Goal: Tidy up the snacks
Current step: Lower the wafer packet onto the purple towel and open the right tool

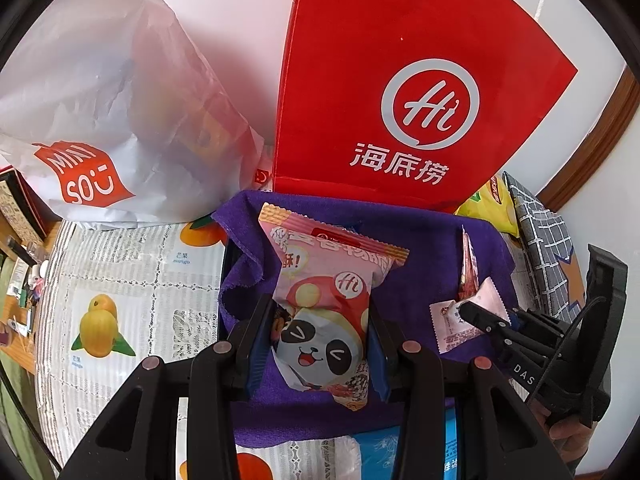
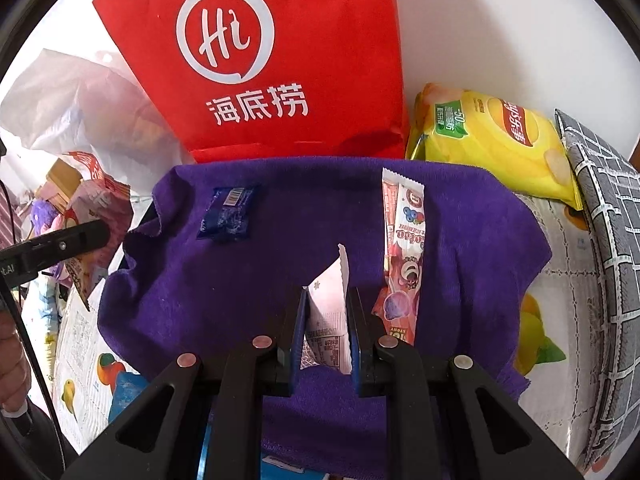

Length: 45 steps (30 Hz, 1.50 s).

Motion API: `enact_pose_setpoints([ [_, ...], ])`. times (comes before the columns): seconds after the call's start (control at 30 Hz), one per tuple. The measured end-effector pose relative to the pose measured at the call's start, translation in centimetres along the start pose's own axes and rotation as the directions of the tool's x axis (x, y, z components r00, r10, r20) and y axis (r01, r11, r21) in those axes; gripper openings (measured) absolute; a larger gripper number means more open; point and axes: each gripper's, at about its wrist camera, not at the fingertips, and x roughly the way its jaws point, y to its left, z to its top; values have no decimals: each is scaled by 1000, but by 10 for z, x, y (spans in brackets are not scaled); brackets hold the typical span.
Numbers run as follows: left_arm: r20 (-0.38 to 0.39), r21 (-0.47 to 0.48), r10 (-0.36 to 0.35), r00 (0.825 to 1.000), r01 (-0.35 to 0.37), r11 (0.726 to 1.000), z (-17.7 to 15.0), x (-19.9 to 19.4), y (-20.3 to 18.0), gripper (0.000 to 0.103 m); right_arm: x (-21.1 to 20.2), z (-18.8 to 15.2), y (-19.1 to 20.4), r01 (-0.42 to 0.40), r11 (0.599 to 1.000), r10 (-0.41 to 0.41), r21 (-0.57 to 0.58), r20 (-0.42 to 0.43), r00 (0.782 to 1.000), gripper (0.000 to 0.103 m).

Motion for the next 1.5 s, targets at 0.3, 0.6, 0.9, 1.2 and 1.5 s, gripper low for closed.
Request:
enact_pose_setpoints([
  [0.3,-21,-2,-8,1000,8,1000,0,5,-1,40,4,0,1,4,1000,-5,-9,-24,1000,19],
  [0.6,-35,7,-3,999,3,1000,0,9,-3,40,9,-1,1,15,1000,-16,-11,-36,999,20],
  [0.9,-41,12,-5,999,6,1000,-1,10,-4,40,9,0,0,22,1000,-22,-17,-36,999,22],
  [1.2,-60,26,-10,998,11,1000,-2,18,-8,40,-9,2,1,42,999,-42,-29,10,999,41],
  [1.5,-97,54,4,995,1,999,-5,28,-13,40,-38,7,-8,0,1000,-1,5,99,995,45],
])
